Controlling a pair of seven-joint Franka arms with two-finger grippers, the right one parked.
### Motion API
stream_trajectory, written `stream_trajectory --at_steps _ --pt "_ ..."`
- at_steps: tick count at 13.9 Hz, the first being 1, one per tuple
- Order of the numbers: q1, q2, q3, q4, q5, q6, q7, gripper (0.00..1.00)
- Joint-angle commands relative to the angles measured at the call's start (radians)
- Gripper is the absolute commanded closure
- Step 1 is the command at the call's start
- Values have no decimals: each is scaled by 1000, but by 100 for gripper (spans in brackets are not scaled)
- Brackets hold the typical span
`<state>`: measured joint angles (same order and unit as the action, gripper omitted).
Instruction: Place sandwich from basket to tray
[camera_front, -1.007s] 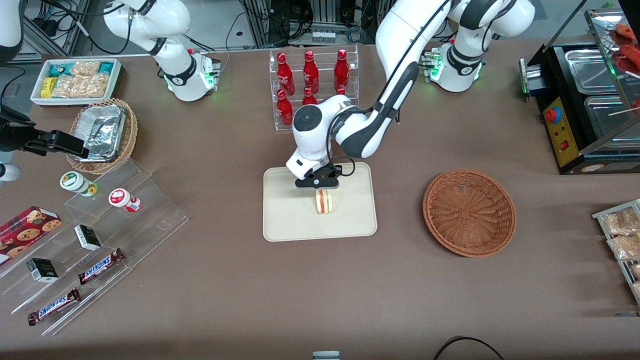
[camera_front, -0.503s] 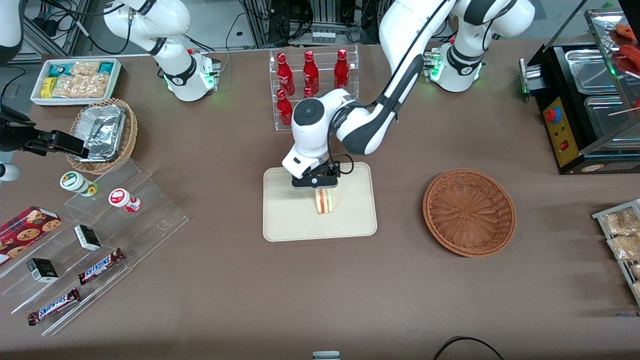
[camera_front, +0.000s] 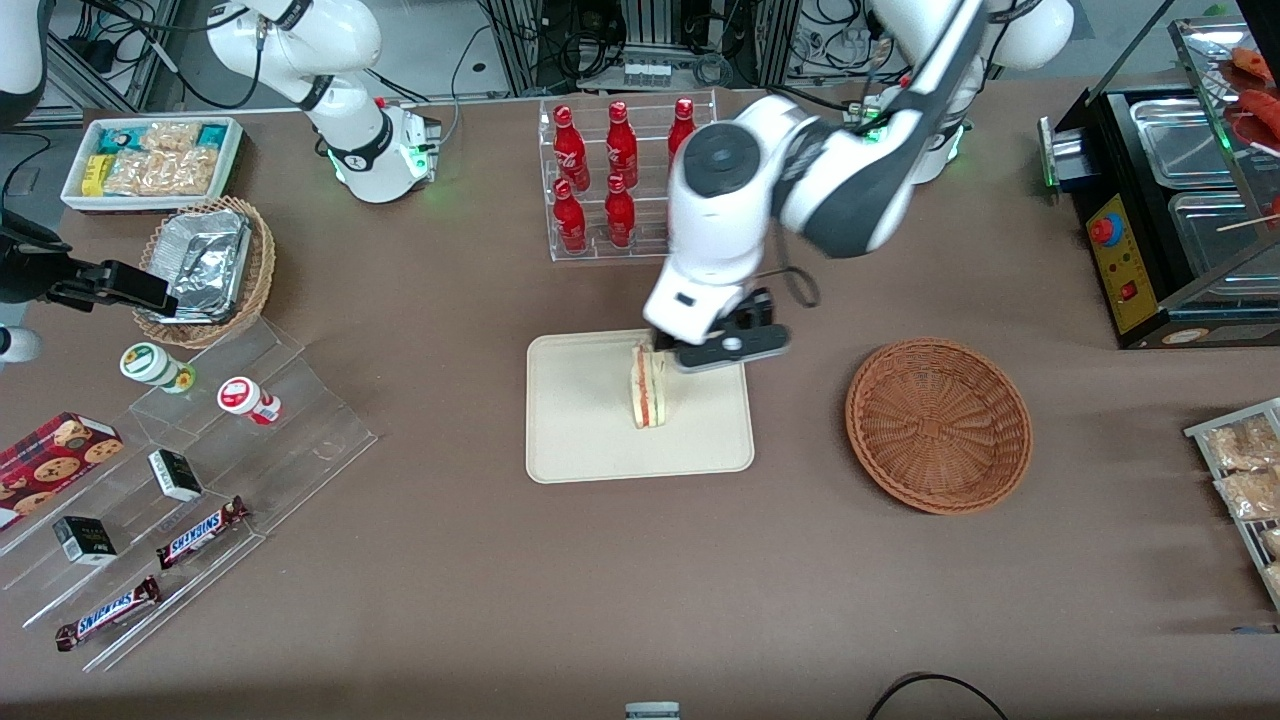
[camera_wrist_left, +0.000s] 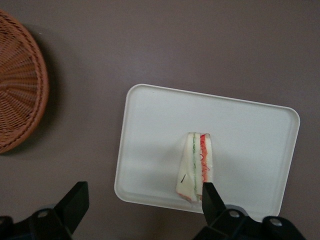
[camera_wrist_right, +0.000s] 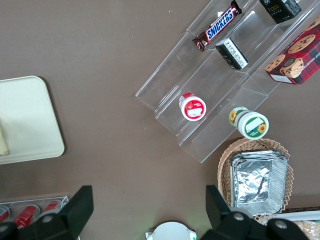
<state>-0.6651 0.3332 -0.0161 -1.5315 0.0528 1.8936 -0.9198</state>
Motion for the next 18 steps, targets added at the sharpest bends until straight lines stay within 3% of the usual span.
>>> stream_trajectory --at_steps 1,4,9,13,18 --pt "93 -106 -7 -53 -43 -80 106 0" --pt "200 -196 -7 -82 -65 -171 254 0" --pt "409 -385 -5 -262 -64 -185 565 0" --pt "530 -456 -4 -306 -57 -186 696 0" --pt "610 -519 -2 -331 -54 -232 803 0"
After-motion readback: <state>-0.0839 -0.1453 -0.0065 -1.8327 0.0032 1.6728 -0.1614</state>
